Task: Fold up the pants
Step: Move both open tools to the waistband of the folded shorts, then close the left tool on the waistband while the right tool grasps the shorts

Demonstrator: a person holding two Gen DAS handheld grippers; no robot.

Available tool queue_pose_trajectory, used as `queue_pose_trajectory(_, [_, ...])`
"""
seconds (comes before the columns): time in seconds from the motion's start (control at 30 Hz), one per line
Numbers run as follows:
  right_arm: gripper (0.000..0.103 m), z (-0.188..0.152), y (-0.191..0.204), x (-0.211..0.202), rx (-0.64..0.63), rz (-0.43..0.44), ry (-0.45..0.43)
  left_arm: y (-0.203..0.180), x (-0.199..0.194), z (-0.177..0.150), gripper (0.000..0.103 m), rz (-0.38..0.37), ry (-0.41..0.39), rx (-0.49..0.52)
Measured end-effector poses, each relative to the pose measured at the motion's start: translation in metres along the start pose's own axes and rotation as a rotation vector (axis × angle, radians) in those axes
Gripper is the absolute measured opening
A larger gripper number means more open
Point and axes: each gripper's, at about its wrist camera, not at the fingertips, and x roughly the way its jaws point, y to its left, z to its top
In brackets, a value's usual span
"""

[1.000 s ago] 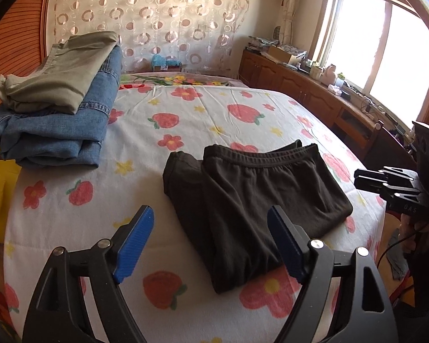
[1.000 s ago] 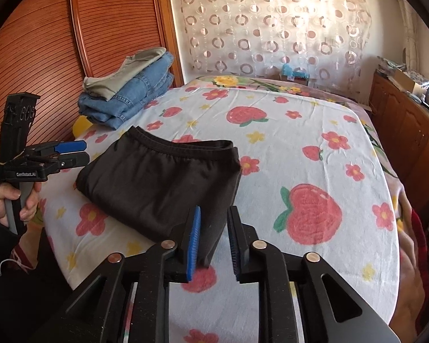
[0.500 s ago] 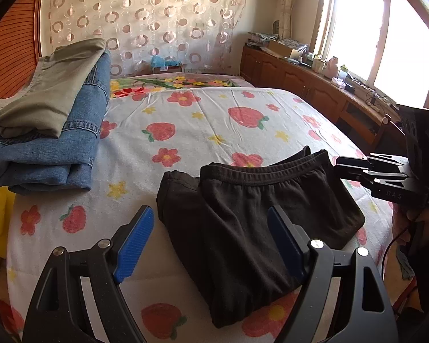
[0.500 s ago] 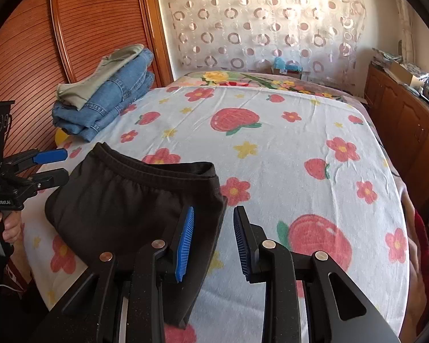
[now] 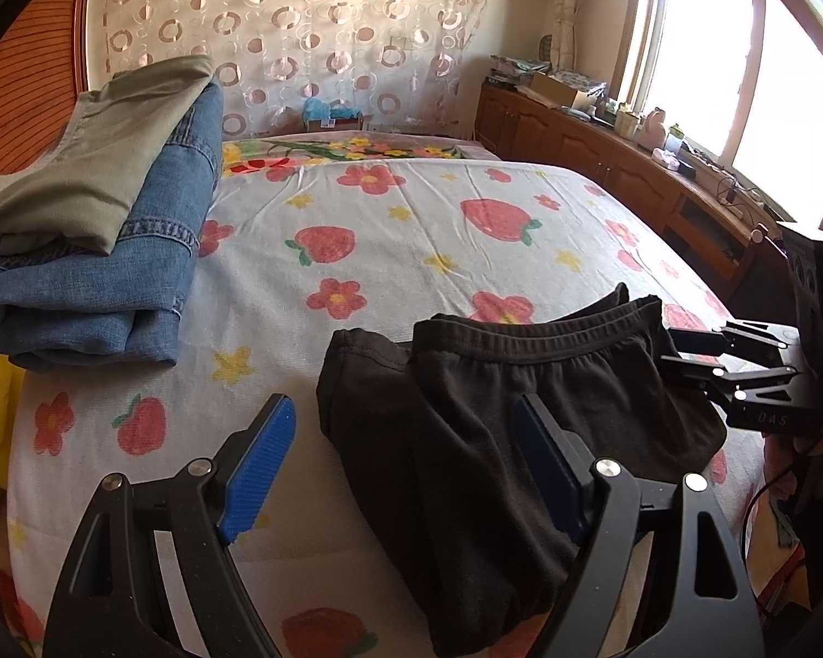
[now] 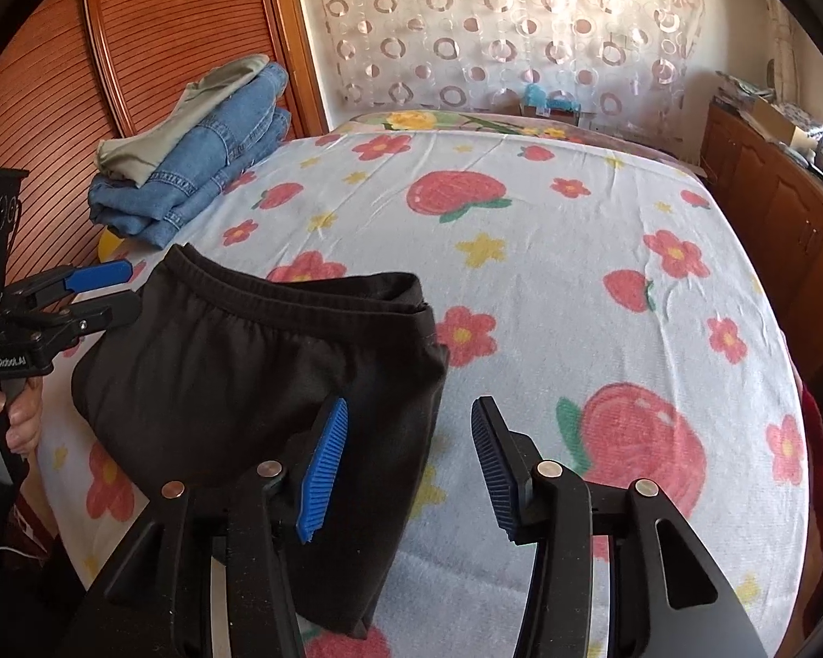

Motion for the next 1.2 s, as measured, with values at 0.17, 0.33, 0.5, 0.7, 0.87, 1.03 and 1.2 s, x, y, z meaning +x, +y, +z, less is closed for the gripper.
queue_pose_trajectory(0.17, [0.049,0.002,0.003,0.006,-0.002,-0.009,0.006,0.005,0.005,-0.002,0.082,-0.004,0.012,-0.017])
queue_pose_trajectory(0.33, [0.049,0.002,0.005,0.010,-0.007,-0.011,0.002,0.011,0.011,-0.002,0.072,-0.031,0.031,-0.042])
queue_pose_trajectory(0.5, [0.049,-0.002,0.003,0.007,0.003,-0.008,-0.001,0.020,0.017,0.000,0.058,-0.066,0.051,-0.091])
queue_pose_trajectory(0.7, [0.049,-0.005,0.002,0.001,0.003,-0.015,0.001,0.020,0.023,0.003,0.057,-0.074,0.064,-0.102])
queue_pose_trajectory(0.87, [0.049,-0.009,-0.002,-0.005,0.018,-0.012,-0.003,0.016,0.028,0.003,0.031,-0.081,0.075,-0.088])
queue_pose_trajectory(1.03, [0.049,-0.011,-0.008,-0.009,0.029,-0.011,-0.006,0.004,0.018,0.002,0.013,-0.078,0.037,-0.031])
queue_pose_trajectory(1.2, [0.049,-0.008,-0.011,-0.009,0.037,-0.002,-0.007,0.004,0.008,0.003,0.011,-0.070,0.000,-0.023])
